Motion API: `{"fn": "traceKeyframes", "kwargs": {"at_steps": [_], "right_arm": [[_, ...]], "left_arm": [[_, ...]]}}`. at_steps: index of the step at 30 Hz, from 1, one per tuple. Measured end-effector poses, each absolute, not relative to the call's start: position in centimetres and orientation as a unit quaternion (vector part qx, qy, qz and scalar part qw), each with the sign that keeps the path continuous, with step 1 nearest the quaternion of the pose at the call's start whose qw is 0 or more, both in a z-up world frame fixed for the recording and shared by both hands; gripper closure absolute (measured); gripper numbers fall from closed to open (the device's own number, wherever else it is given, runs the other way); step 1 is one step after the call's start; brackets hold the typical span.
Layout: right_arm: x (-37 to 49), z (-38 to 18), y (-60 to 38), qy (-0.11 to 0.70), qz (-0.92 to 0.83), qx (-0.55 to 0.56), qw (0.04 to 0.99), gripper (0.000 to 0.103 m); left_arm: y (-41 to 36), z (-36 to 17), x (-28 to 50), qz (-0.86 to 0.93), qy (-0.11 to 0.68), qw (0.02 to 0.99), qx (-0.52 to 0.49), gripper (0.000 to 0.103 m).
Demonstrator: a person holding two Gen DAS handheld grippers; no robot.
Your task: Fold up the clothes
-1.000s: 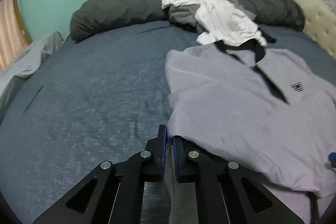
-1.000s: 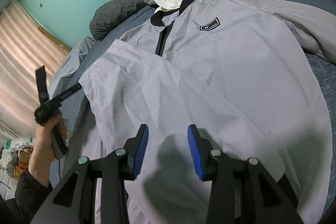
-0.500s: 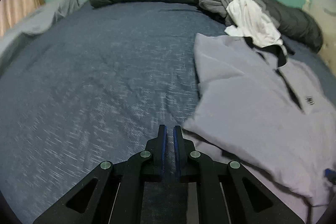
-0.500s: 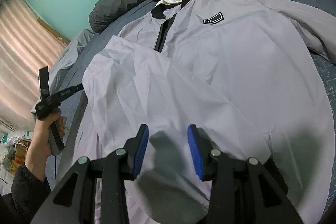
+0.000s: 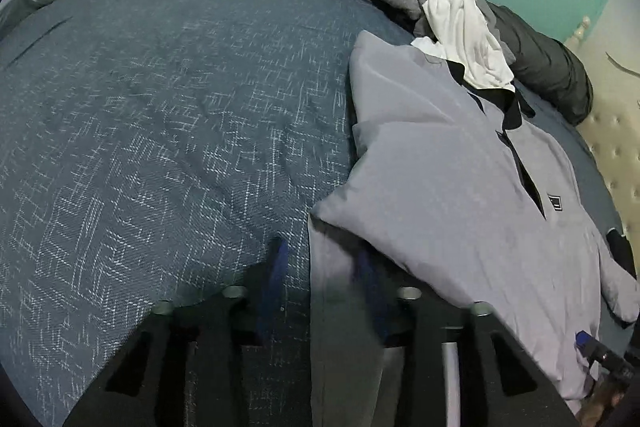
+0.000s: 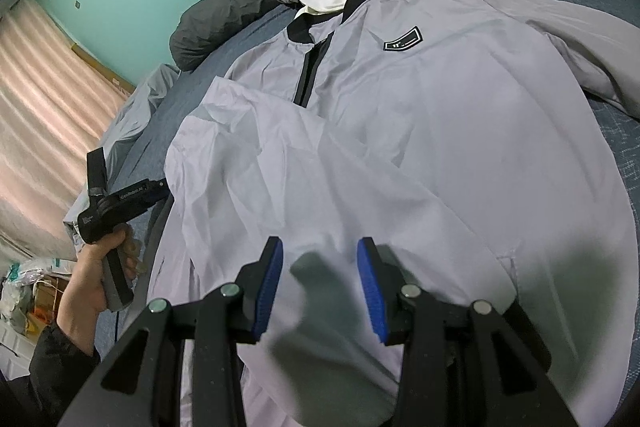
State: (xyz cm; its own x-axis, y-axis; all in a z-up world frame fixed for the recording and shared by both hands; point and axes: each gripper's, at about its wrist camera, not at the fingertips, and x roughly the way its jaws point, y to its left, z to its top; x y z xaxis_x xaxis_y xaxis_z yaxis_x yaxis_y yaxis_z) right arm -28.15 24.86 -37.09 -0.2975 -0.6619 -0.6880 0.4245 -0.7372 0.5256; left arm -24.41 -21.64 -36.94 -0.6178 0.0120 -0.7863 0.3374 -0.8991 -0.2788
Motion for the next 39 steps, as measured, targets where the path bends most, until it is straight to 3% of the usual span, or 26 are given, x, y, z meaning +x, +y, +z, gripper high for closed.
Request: {"fn": "traceKeyframes", "kwargs": {"at_steps": [20, 30, 37, 39], "right_arm": [[-28.7, -37.1, 24.9, -0.123, -0.797, 0.482, 0.343, 0.064], [-28.8, -37.0, 25.2, -0.125, -0.798, 0.478, 0.344, 0.064], [-28.9, -36.8, 25.4, -0.128, -0.800, 0.475, 0.343, 0.064], [-29.0, -36.8, 25.5, -0.128, -0.800, 0.475, 0.343, 0.064]], "left_arm": [[-23.4, -36.3, -22.4, -0.881, 0.225, 0.149, 0.387, 0.100], [-23.1, -33.8, -21.8, -0.887, 0.247, 0.164, 0.355, 0.088], [-24.2, -34.2, -20.4, -0.876, 0.272, 0.192, 0.350, 0.087], [-24.1, -33.8, -20.3, -0.881, 0.271, 0.183, 0.342, 0.081]]}}
